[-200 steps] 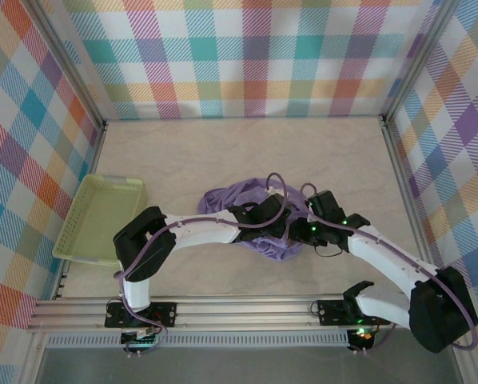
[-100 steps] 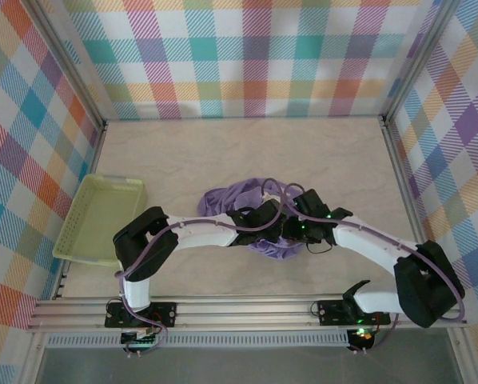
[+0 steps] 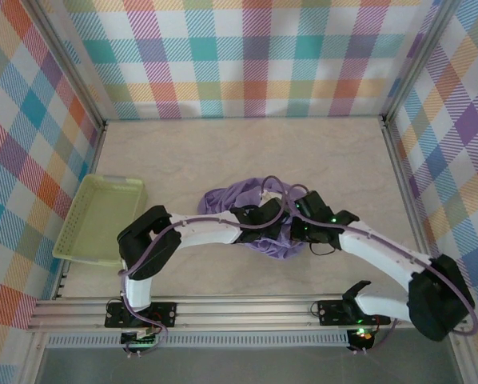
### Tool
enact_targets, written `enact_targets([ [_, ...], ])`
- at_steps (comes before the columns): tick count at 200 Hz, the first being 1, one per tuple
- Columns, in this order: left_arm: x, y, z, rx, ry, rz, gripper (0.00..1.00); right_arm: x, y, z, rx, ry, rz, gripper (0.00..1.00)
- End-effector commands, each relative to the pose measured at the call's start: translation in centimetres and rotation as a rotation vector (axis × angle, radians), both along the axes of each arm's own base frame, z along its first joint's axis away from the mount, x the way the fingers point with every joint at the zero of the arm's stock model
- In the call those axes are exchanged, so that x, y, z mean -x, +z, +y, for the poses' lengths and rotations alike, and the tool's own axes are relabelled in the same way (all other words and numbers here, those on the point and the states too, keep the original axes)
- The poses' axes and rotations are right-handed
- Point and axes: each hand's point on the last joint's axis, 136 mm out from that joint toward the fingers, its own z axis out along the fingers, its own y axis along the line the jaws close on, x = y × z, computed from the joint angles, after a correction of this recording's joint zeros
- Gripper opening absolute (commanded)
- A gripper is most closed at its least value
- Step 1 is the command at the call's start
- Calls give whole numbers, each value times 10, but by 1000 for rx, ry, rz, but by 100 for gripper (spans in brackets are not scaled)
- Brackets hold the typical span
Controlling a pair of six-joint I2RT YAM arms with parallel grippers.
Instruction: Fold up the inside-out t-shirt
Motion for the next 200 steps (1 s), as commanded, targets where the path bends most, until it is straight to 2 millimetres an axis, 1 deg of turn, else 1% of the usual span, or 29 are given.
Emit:
enact_targets([
  [1,-13,-10,27,-113,110,3,24,24,-5,-28,58,-75,40,9],
  [20,-18,-18,35,-142,153,17,24,38,-4,-44,62,-132,34,7],
  [34,-21,-23,40,-154,182,28,25,47,-5,-51,49,-162,38,6],
  [47,-24,-27,45,-162,201,39,25,54,-6,-53,26,-178,48,6],
  [59,-25,-30,46,-166,210,46,25,59,-5,-50,-7,-177,55,10],
  [73,-27,-32,47,-176,212,49,25,61,-4,-44,-48,-166,59,12],
  [85,-28,-34,48,-190,218,48,25,62,-5,-44,-60,-173,66,13],
  [108,-30,-37,55,-211,242,52,26,68,-8,-52,-22,-210,95,12],
  [131,-33,-42,68,-227,286,64,26,72,-11,-59,1,-238,113,9],
  [140,-34,-44,75,-236,310,70,26,74,-12,-61,6,-249,121,8],
  [160,-39,-48,92,-256,366,78,26,78,-12,-64,5,-259,129,7],
  [183,-43,-52,109,-280,421,84,26,81,-13,-66,1,-267,128,11],
  [200,-45,-55,114,-284,438,90,25,80,-14,-64,-7,-266,127,17],
])
